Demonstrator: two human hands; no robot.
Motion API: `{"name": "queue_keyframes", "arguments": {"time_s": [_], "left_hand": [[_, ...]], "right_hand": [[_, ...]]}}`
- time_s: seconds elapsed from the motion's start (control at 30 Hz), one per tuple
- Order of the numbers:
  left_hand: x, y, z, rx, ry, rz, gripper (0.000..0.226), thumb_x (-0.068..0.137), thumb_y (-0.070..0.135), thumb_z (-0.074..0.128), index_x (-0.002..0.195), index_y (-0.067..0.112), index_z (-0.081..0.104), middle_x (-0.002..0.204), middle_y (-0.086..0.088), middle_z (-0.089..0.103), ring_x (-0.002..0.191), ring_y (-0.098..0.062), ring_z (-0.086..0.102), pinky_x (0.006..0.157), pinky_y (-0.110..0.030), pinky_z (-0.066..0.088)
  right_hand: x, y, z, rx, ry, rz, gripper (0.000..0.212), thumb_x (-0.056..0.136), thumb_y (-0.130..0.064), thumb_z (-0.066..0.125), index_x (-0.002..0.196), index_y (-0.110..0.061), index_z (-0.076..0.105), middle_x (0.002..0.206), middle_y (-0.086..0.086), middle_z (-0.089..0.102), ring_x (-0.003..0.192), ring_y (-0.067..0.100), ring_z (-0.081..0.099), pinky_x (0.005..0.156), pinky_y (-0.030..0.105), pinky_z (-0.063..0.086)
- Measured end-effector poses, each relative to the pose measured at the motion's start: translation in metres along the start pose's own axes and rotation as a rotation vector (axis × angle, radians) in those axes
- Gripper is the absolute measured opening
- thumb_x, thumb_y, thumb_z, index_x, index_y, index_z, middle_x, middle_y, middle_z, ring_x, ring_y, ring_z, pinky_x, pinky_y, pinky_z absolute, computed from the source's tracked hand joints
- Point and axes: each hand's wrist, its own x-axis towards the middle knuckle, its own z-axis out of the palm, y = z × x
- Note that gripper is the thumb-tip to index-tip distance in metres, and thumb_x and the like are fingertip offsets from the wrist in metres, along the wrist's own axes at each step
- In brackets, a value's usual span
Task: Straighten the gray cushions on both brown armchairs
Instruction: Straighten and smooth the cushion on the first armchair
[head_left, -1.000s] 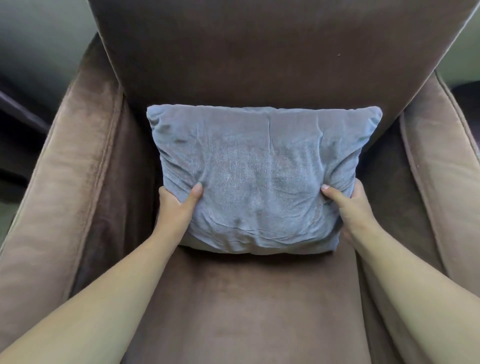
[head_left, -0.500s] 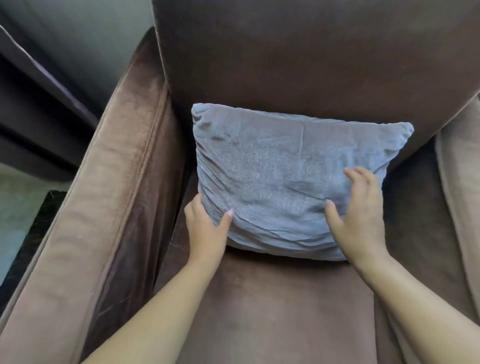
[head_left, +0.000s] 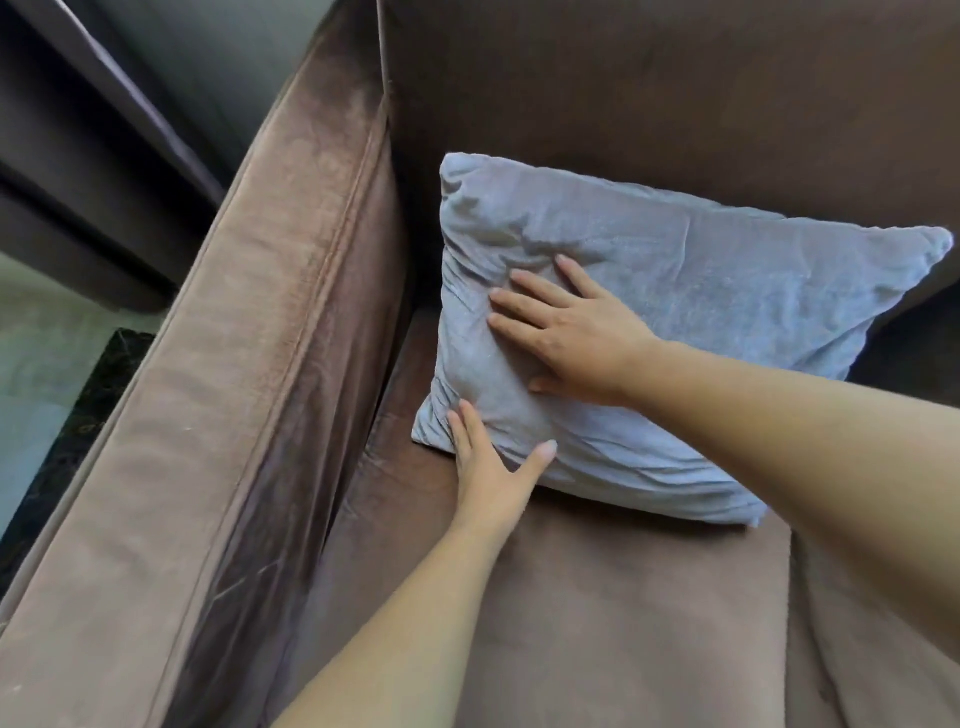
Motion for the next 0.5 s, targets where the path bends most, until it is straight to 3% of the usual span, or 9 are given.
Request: {"name": "queue_keyframes", "arguments": {"time_s": [0.13, 0.3, 0.4, 0.5], "left_hand": [[0.002, -0.015, -0.003, 0.041, -0.075, -0.045, 0.123, 0.076, 0.066, 0.069, 0.154, 0.034, -0.022, 0.161, 0.012, -0.033, 0.154, -0.014, -0.012, 0.125, -0.041, 0.006], [0.003, -0.015, -0.008, 0.108, -0.109, -0.069, 0.117, 0.082, 0.062, 0.066, 0.155, 0.030, -0.020, 0.162, 0.009, -0.031, 0.155, -0.021, -0.009, 0.125, -0.043, 0.005], [-0.001, -0.005, -0.008, 0.132, 0.040, -0.068, 0.105, 0.086, 0.058, 0.064, 0.159, 0.023, -0.002, 0.168, 0.006, -0.010, 0.154, -0.024, 0.002, 0.122, -0.044, 0.010], [-0.008, 0.002, -0.007, 0.086, 0.315, 0.047, 0.090, 0.086, 0.051, 0.067, 0.156, 0.014, 0.024, 0.165, -0.001, 0.021, 0.151, -0.019, 0.013, 0.123, -0.042, 0.019]], "right_hand": [[-0.004, 0.028, 0.000, -0.047, 0.058, 0.040, 0.094, 0.080, -0.065, 0.059, 0.156, -0.022, 0.024, 0.165, 0.002, 0.023, 0.152, 0.026, 0.019, 0.122, 0.051, 0.003], [-0.005, 0.035, -0.003, -0.052, 0.065, 0.133, 0.097, 0.079, -0.065, 0.060, 0.157, -0.022, 0.022, 0.166, 0.003, 0.020, 0.153, 0.023, 0.015, 0.122, 0.057, -0.001], [0.001, 0.018, -0.007, 0.003, 0.063, 0.165, 0.092, 0.083, -0.056, 0.063, 0.157, -0.020, 0.020, 0.166, 0.005, 0.017, 0.154, 0.025, 0.012, 0.121, 0.060, 0.000], [0.006, 0.000, -0.012, 0.047, 0.209, 0.070, 0.073, 0.090, -0.038, 0.062, 0.152, -0.014, 0.032, 0.163, 0.012, 0.023, 0.152, 0.033, 0.019, 0.122, 0.054, 0.012]]}}
